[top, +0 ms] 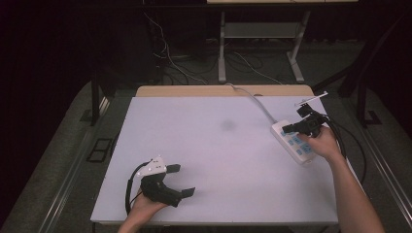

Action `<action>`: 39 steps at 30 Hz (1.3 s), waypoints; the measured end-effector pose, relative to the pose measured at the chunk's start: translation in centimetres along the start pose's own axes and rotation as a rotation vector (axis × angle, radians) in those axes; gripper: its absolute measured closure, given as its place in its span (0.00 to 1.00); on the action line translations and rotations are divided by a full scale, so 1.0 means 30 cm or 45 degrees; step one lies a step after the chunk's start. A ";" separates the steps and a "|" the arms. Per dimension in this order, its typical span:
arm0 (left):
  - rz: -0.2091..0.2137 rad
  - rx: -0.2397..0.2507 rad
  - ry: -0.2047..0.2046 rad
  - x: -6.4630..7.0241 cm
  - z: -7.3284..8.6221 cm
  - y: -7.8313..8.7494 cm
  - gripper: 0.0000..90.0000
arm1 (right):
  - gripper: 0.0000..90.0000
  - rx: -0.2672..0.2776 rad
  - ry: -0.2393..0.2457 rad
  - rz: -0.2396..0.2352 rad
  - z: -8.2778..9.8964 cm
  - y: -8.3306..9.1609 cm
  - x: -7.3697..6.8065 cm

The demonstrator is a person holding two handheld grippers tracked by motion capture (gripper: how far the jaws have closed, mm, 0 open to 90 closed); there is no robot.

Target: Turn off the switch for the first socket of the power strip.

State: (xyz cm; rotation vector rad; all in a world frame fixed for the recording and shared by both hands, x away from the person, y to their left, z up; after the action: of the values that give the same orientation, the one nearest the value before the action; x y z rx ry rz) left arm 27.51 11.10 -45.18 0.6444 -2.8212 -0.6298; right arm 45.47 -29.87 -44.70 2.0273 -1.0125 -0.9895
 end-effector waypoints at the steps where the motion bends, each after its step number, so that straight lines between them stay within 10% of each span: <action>1: 0.001 -0.001 -0.002 0.001 0.000 0.000 0.00 | 1.00 0.007 -0.001 -0.001 -0.001 0.006 -0.003; 16: 0.002 0.012 -0.002 0.005 -0.005 0.004 0.00 | 0.99 0.079 -0.026 -0.028 0.006 0.100 -0.064; 26: 0.000 0.022 0.002 0.004 -0.008 0.009 0.00 | 0.66 0.193 -0.046 -0.062 0.023 0.162 -0.157; 35: 0.000 0.017 0.002 0.003 -0.006 0.007 0.00 | 0.02 0.249 -0.070 -0.100 0.082 0.175 -0.228; 39: 0.000 0.019 0.002 0.004 -0.007 0.007 0.00 | 0.00 0.283 -0.058 -0.140 0.103 0.183 -0.251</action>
State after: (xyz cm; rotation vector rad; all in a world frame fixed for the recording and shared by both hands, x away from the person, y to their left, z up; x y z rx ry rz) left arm 27.39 11.15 -44.88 0.6472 -2.8272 -0.6080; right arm 37.82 -26.82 -39.35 2.2723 -1.0862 -1.0226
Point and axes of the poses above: each handheld gripper's, and its own axes: y roughly backward along the jaws, z roughly out of its underside, x roughly to its right, the point moved 6 cm from there along -y, roughly forward along the jaws, and after that the axes turned 11 degrees about -y, right-handed, at the moved point
